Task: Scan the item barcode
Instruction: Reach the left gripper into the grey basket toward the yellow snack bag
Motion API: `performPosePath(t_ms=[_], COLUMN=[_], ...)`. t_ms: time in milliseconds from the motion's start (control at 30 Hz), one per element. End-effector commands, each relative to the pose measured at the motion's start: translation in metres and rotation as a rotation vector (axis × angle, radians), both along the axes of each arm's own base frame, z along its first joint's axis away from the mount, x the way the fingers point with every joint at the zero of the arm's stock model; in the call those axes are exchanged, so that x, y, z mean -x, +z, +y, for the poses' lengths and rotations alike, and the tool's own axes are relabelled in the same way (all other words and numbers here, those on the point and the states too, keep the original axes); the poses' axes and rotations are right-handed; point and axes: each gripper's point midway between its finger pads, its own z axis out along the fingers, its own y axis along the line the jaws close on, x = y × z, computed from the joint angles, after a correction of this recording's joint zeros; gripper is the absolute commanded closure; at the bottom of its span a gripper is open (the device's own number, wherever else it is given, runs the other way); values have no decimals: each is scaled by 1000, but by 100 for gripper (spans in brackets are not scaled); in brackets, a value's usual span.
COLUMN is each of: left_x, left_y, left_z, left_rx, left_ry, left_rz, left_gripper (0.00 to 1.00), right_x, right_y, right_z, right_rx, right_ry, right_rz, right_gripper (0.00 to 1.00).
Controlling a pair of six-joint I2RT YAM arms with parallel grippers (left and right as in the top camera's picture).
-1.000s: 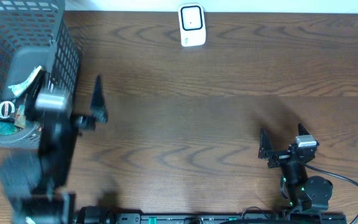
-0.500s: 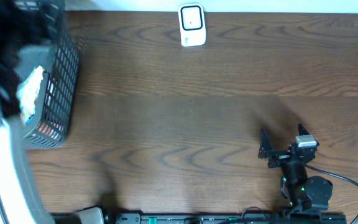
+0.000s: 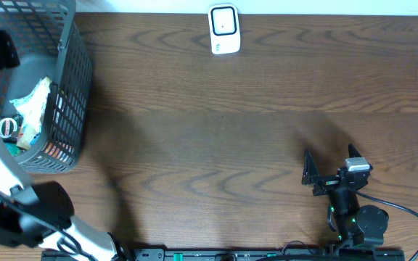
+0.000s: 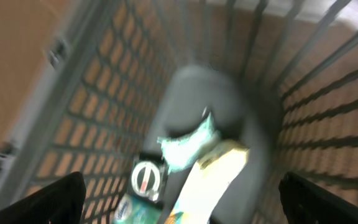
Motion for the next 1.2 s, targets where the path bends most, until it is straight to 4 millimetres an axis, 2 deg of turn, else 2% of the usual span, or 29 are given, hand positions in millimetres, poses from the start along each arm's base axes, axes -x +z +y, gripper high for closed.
performPosePath(t_ms=[0,100,200,333,500,733,900,933,1000,1067,1167], left_x=[5,10,10,24,29,31,33,33,32,31,28], left_y=[-38,-76,-101,-132,-161,-202,-218,-220,-223,-223,-224], left_z=[15,13,12,12,20,17,16,16,14,12,8], left_rx=[10,38,83,129,132,192,219,222,233,246,267], left_ry=[-35,-124,-128,-118,-102,-118,-123,-123,-121,-119,-129], left_rz=[129,271,333,459,557,644,677,681,679,671,655], left_gripper=[3,3,2,2,2,1,4,8,22,41,53], right_x=[0,0,0,0,0,0,0,0,0,0,0], right_y=[0,0,0,0,0,0,0,0,0,0,0], right_z=[-2,-2,-2,-2,-2,-2,-2,-2,-2,-2,-2], right_rx=[12,12,12,12,12,12,12,12,12,12,12], right_ry=[-8,-8,-8,-8,-8,-8,-9,-9,-8,-8,-8], right_rz=[-1,-1,-1,-1,-1,-1,-1,-1,-1,-1,-1], right_gripper=[1,1,1,1,1,1,1,1,1,1,1])
